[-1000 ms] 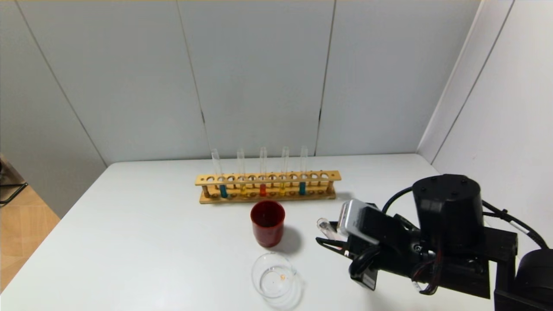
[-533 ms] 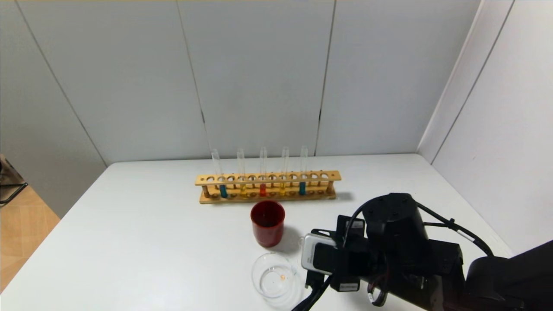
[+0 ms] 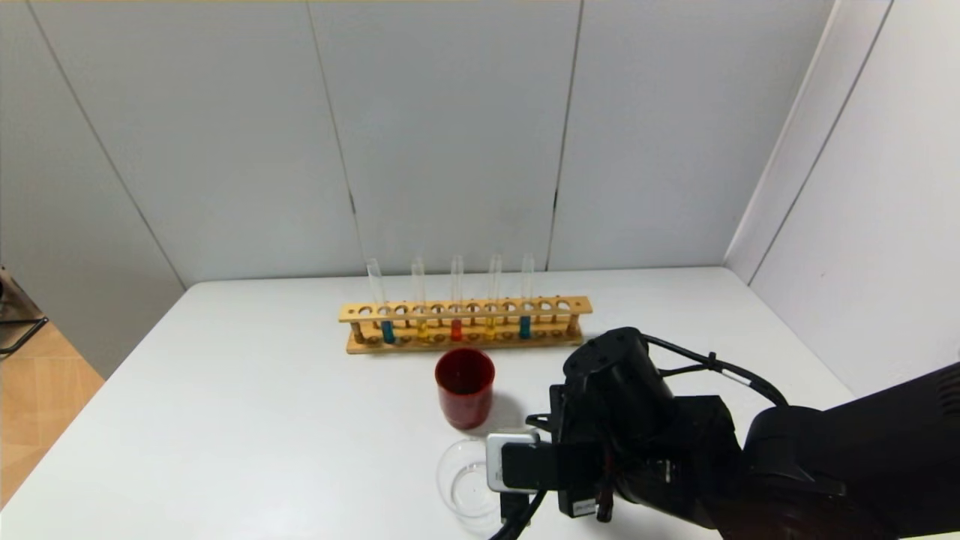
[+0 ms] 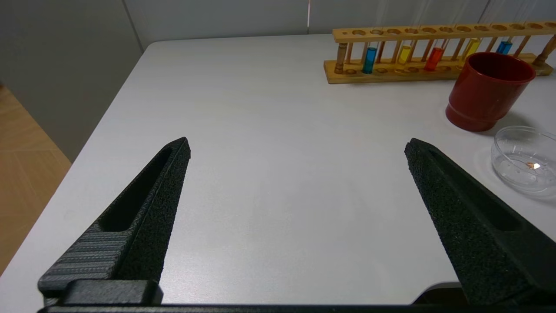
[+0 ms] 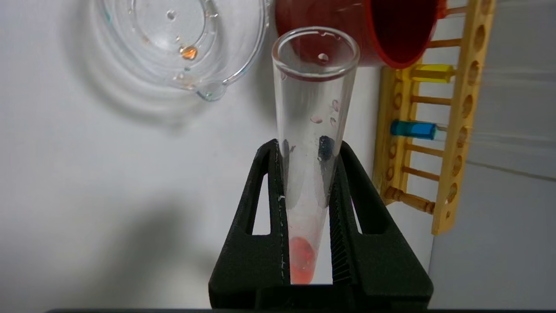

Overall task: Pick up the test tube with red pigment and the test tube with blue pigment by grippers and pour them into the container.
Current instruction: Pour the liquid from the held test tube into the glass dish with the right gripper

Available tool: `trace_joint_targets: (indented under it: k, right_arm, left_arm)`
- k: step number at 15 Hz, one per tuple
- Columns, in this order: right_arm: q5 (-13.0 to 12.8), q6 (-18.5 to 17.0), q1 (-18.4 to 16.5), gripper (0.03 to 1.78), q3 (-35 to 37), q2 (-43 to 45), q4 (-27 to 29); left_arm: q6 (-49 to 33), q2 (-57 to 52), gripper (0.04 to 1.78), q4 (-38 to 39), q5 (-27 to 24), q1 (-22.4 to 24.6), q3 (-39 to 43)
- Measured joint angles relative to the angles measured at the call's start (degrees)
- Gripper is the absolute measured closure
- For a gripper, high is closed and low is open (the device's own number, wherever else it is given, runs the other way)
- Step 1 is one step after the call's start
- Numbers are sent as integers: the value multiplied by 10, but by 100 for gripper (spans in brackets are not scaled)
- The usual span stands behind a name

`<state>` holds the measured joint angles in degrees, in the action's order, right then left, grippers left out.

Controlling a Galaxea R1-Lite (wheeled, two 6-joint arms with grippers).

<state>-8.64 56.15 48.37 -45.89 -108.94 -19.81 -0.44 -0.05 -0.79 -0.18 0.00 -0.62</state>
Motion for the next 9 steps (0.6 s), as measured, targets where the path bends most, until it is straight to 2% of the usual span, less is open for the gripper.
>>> trace_joint_targets:
  k: [1,3,4,9]
  right_arm:
    - [-7,15,0,146,-8,-2,8]
    - [-44,53,0,146,-28,-11,25]
    - [-54,65,0,146,-38,-17,28]
    - [-65,81,1,146,-80,-45,71]
  left_arm:
    - [0,0,7,0,0,0,0]
    - [0,0,7,0,0,0,0]
    - [0,0,7,0,0,0,0]
    - [0,0,7,0,0,0,0]
